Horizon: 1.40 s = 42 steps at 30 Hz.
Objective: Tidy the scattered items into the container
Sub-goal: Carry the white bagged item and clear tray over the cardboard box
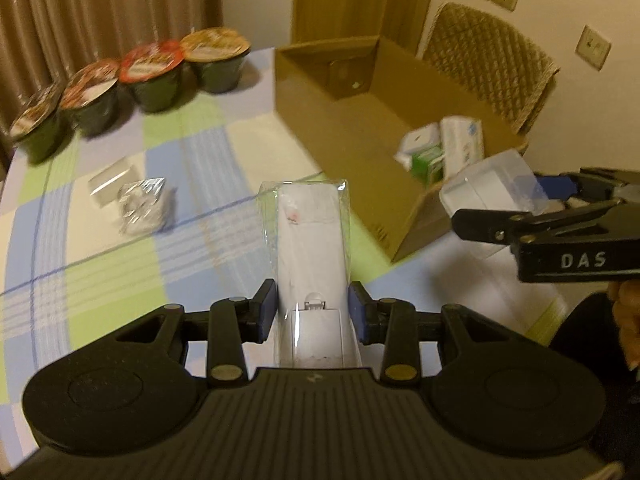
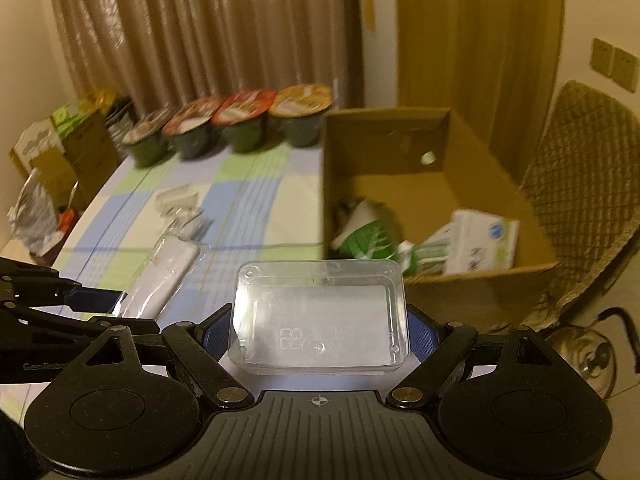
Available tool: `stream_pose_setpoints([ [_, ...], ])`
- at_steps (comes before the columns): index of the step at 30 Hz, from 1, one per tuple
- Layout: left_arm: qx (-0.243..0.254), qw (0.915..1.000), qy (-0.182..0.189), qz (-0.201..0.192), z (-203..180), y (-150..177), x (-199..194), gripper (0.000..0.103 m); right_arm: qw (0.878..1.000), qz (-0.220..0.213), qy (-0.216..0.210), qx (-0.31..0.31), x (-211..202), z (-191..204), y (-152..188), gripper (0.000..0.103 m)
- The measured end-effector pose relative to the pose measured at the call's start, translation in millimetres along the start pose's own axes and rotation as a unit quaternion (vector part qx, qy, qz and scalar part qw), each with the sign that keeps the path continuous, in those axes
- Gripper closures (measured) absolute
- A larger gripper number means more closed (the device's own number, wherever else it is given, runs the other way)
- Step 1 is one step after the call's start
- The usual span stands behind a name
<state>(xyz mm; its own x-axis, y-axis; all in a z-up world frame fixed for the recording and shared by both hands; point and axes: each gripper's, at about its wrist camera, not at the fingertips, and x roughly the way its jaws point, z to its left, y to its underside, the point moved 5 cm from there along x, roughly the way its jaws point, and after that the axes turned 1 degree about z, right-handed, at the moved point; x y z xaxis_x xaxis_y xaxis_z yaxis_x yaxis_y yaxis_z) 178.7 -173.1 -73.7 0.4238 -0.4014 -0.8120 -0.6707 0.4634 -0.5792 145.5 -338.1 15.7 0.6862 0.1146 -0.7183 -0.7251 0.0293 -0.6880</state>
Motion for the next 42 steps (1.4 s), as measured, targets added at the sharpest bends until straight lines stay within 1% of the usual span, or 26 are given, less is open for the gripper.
stream_pose_setpoints([
  [5,0.001,0.9995,0.029,-0.015,-27.3,-39.1,5.9,0.07,1.0,-0.021,0.019,0.008,-4.1,-34.2,-19.1,0.015],
  [10,0.005,0.9985,0.049,-0.026,-52.4,-75.1,17.9,0.07,0.999,-0.035,0.038,0.013,-2.3,-66.5,-38.3,0.015],
  [17,-0.001,0.9972,0.068,-0.033,-76.5,-109.4,38.0,0.07,0.997,-0.043,0.055,0.014,7.4,-98.9,-59.0,0.015],
  [22,-0.017,0.9964,0.074,-0.038,-81.6,-123.7,50.8,0.07,0.997,-0.046,0.061,0.013,13.6,-113.6,-68.8,0.015],
  [30,-0.036,0.9957,0.077,-0.035,-80.3,-140.0,72.6,0.07,0.997,-0.044,0.065,0.017,26.0,-127.7,-75.1,0.015],
  [42,-0.057,0.9948,0.078,-0.033,-77.5,-148.4,93.4,0.07,0.997,-0.029,0.063,0.018,46.1,-137.6,-72.6,0.015],
])
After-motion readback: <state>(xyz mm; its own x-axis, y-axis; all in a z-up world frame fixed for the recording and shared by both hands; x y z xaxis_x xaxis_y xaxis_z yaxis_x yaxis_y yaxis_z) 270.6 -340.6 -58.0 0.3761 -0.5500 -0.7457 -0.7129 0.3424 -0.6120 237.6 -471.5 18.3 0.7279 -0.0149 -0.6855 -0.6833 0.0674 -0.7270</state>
